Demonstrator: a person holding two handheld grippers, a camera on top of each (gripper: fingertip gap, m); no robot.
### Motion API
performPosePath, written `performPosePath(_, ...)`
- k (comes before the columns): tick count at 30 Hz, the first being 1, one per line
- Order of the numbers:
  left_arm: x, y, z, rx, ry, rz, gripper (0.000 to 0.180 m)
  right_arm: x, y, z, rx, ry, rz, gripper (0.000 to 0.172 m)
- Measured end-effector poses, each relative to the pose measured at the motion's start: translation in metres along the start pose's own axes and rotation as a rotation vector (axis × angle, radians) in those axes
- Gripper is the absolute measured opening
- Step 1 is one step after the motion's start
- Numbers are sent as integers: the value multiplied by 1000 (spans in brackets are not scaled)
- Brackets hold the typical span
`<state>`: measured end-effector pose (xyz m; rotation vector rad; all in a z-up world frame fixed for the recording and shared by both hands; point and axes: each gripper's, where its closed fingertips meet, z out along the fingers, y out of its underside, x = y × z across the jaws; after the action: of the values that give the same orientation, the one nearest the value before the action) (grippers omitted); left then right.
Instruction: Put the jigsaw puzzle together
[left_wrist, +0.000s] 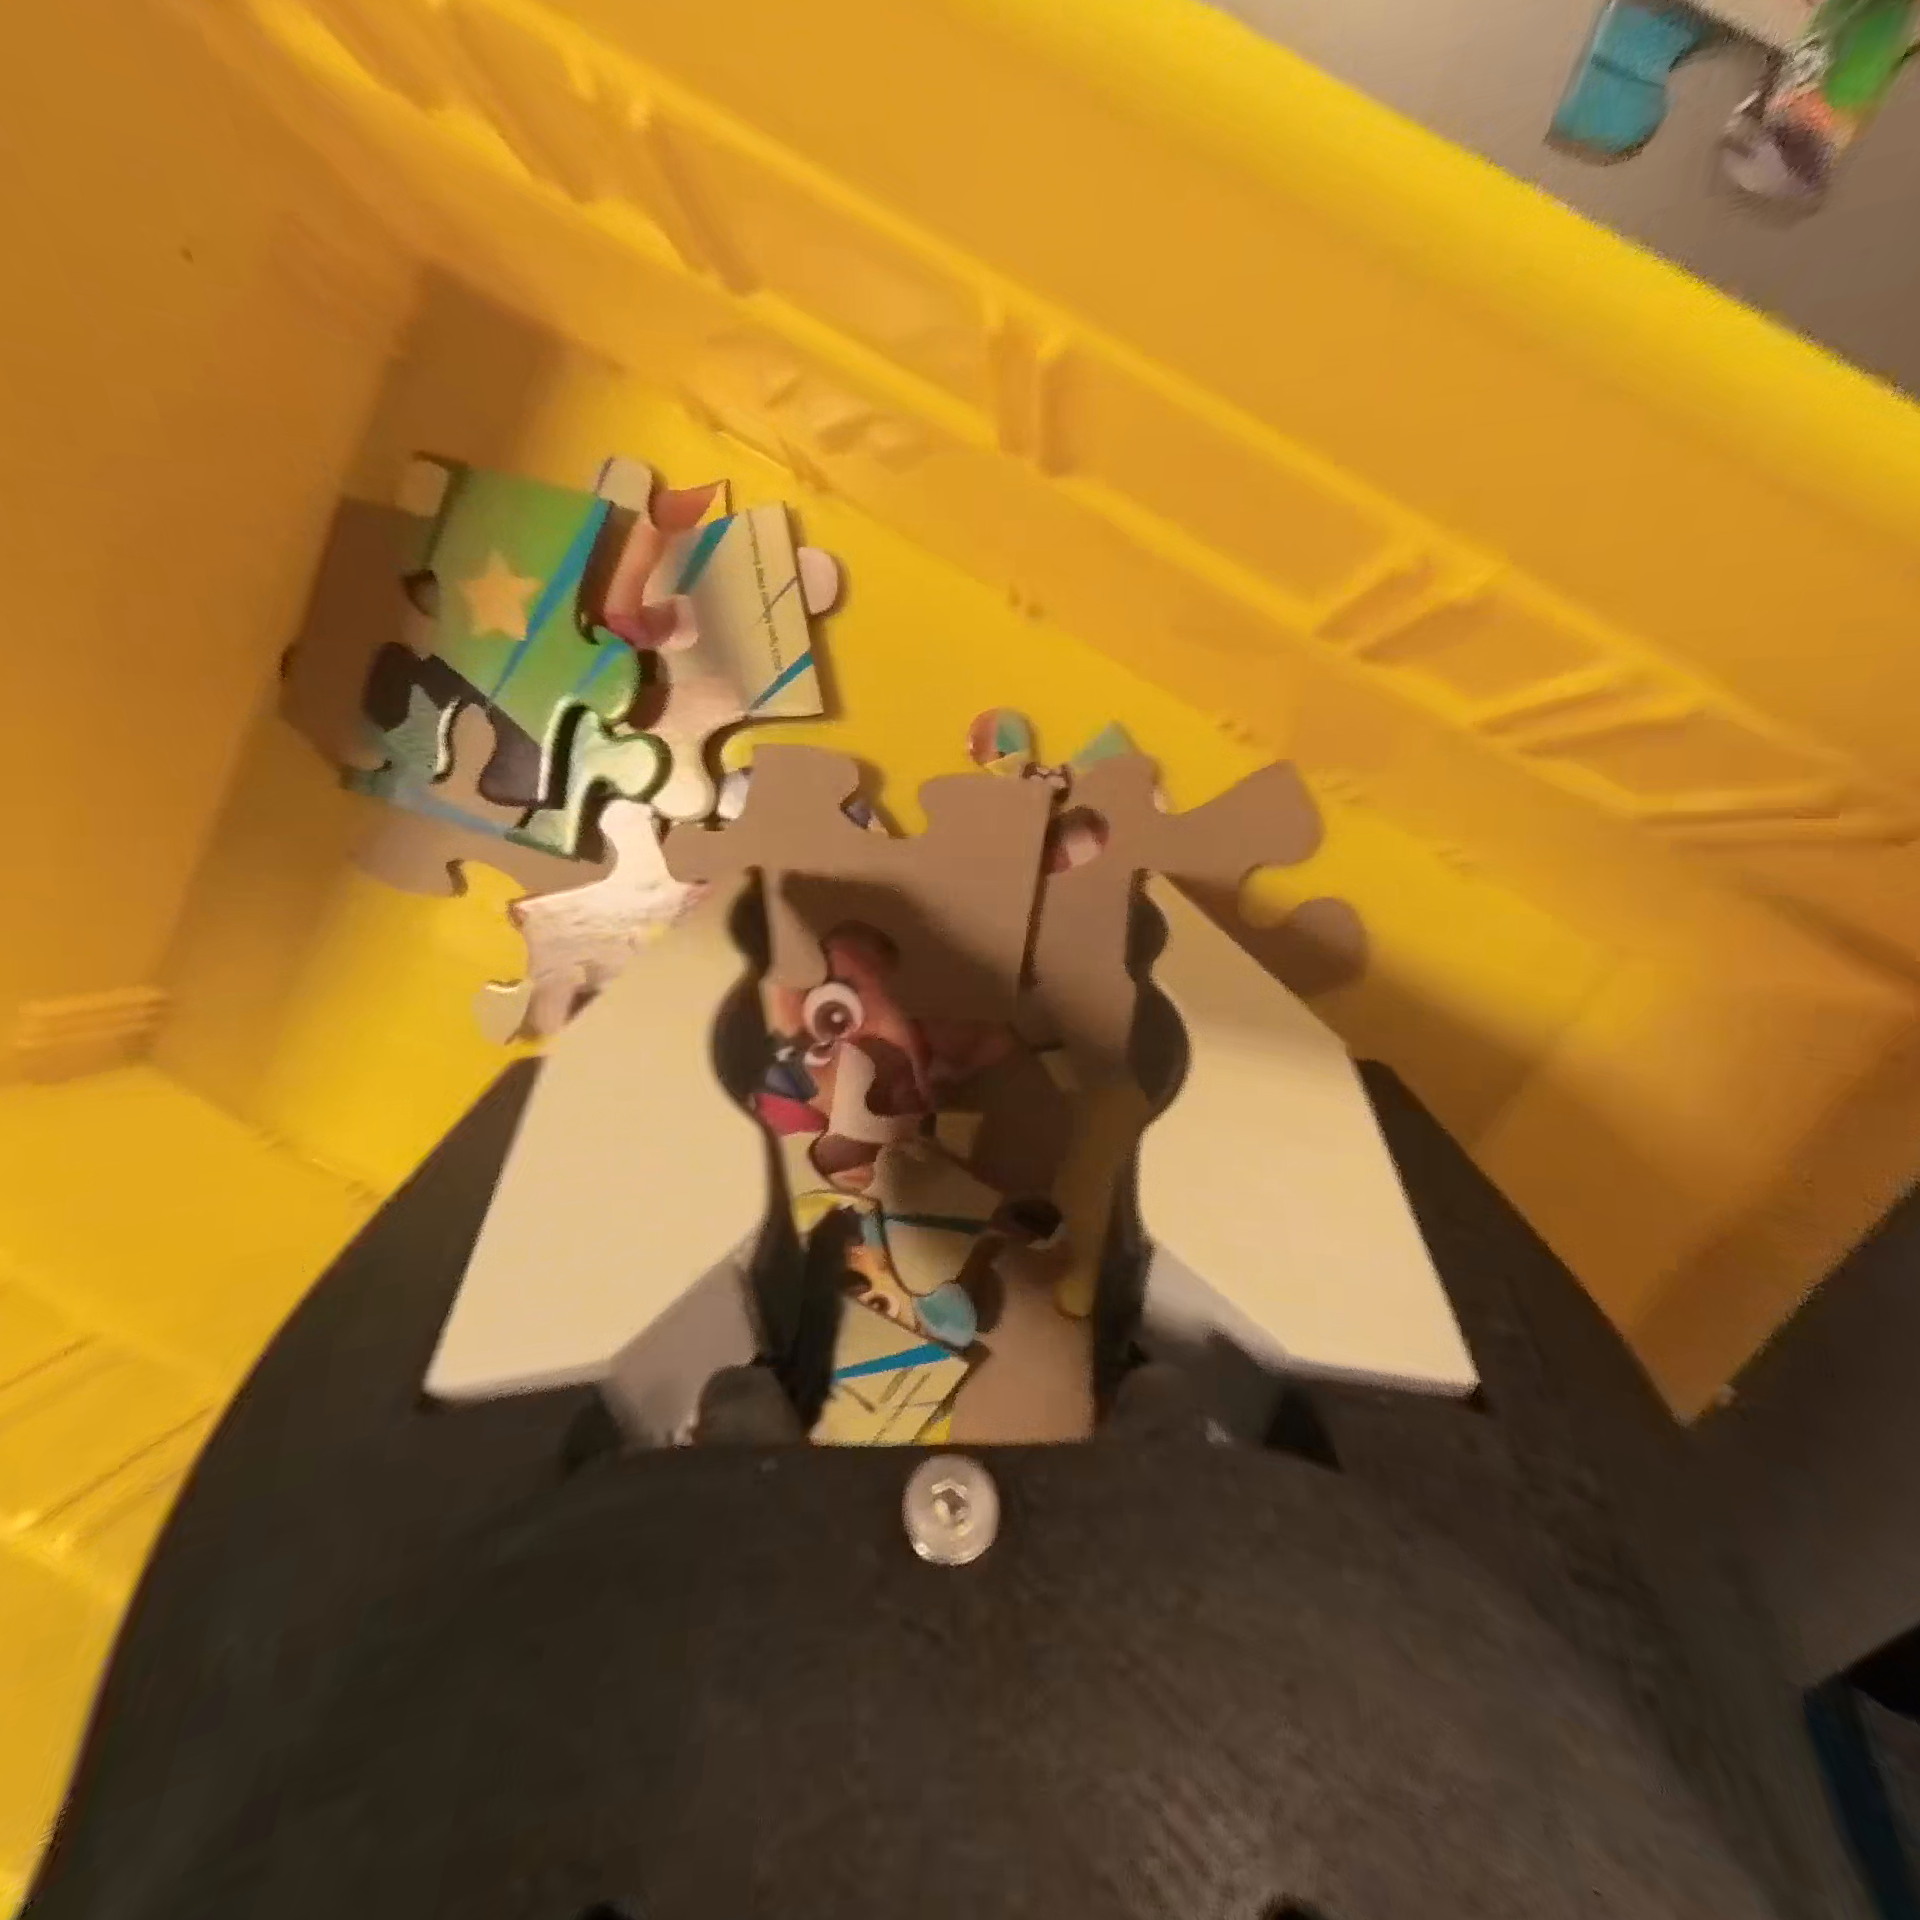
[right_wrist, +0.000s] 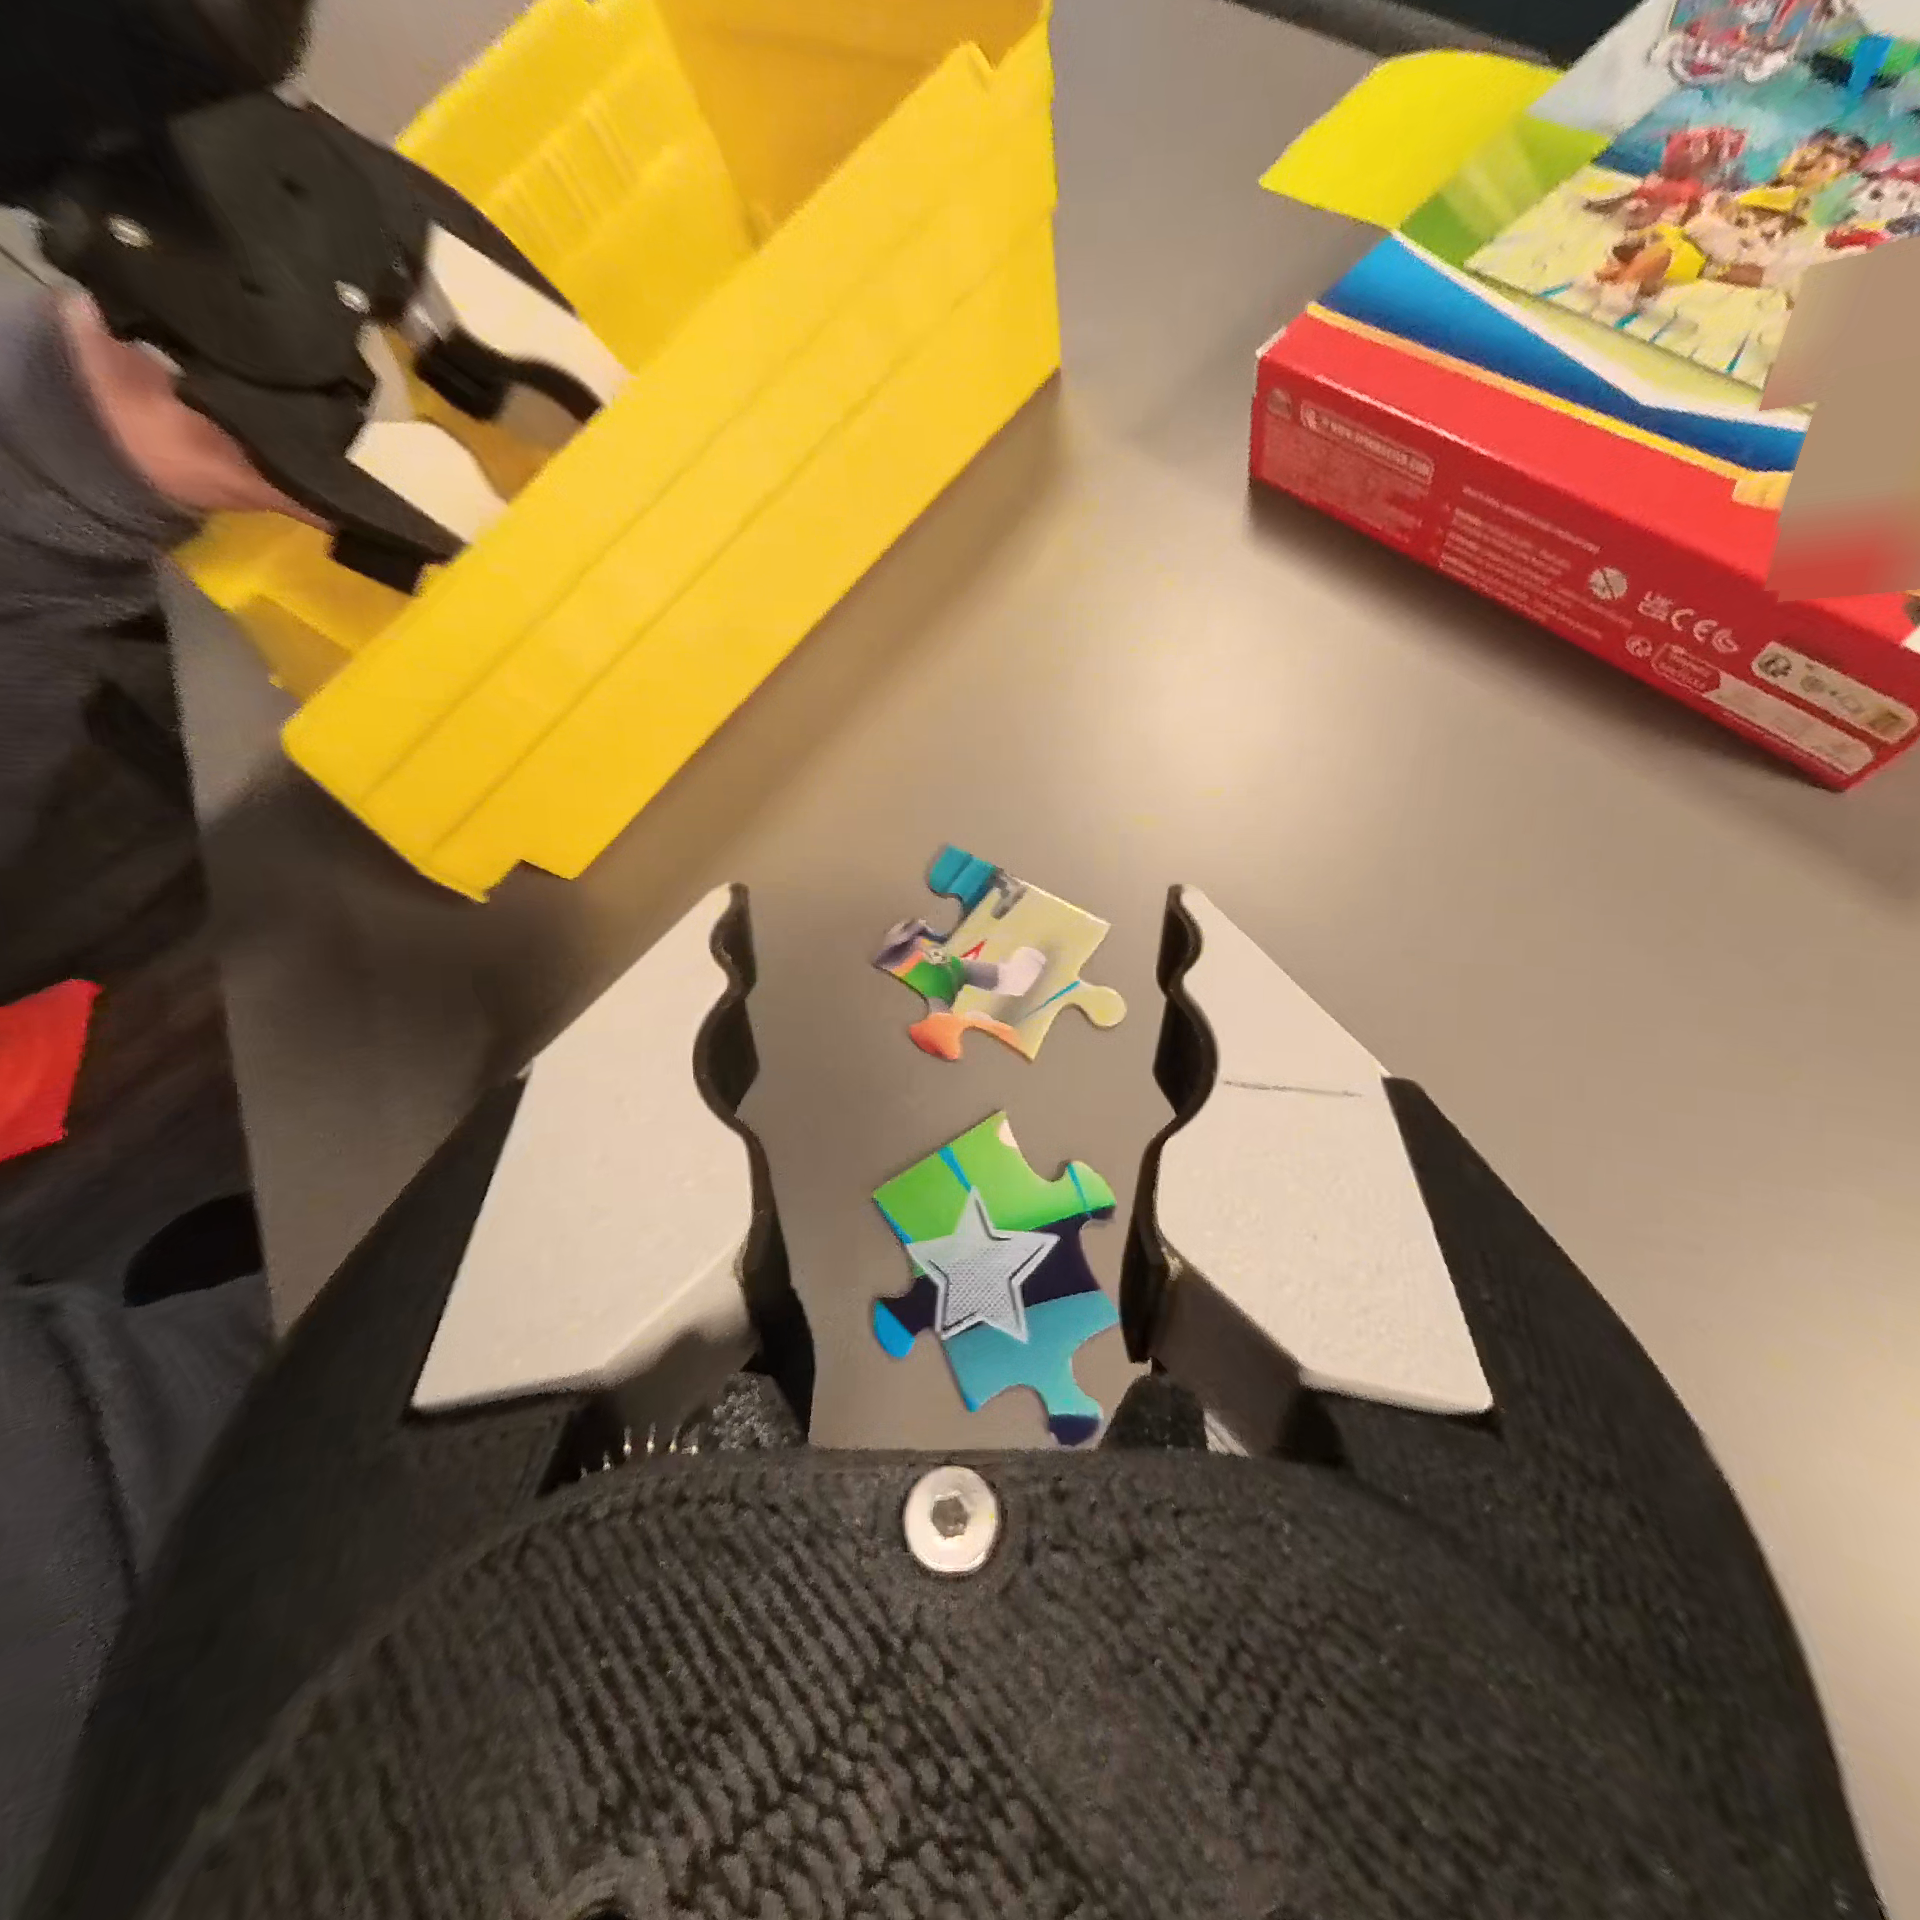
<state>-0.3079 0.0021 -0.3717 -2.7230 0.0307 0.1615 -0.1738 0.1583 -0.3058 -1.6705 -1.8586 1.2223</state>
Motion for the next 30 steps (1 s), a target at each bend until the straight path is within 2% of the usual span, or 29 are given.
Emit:
performPosePath(2,-1,-1,0,18,-2,-10,21,-7,-5,-6,34,-37,-3,75)
performPosePath(5,-7,2,-1,29,-46,-32,0,-16,-11,-11,80,-73,-39,71)
performPosePath(7,-7,1,-3,67,-38,-45,0,-20,-11,-12,85,-88,-65,71)
performPosePath(8,-10,0,-4,88,-51,-60,10,-22,-11,-12,83,-98,-72,71)
performPosePath(10,-20,1,-5,89,-92,-115,52,-26,-9,-10,77,-119,-78,71)
performPosePath(12,-28,5,-2,55,-102,-177,79,-30,-8,-8,72,-138,-80,70)
performPosePath(16,-32,4,4,44,-32,-288,78,-37,-8,-6,69,-157,-98,68)
performPosePath(18,-33,5,4,44,-3,-349,67,-40,-6,-6,66,-165,-104,67)
performPosePath(24,-26,8,-3,48,23,-329,62,-47,-6,-10,87,-196,-151,66)
performPosePath(27,-20,-8,-24,198,59,-368,62,-56,-16,-13,144,-204,-248,67)
performPosePath(30,-10,-35,-64,441,161,-432,63,-71,-37,-15,250,-156,-426,75)
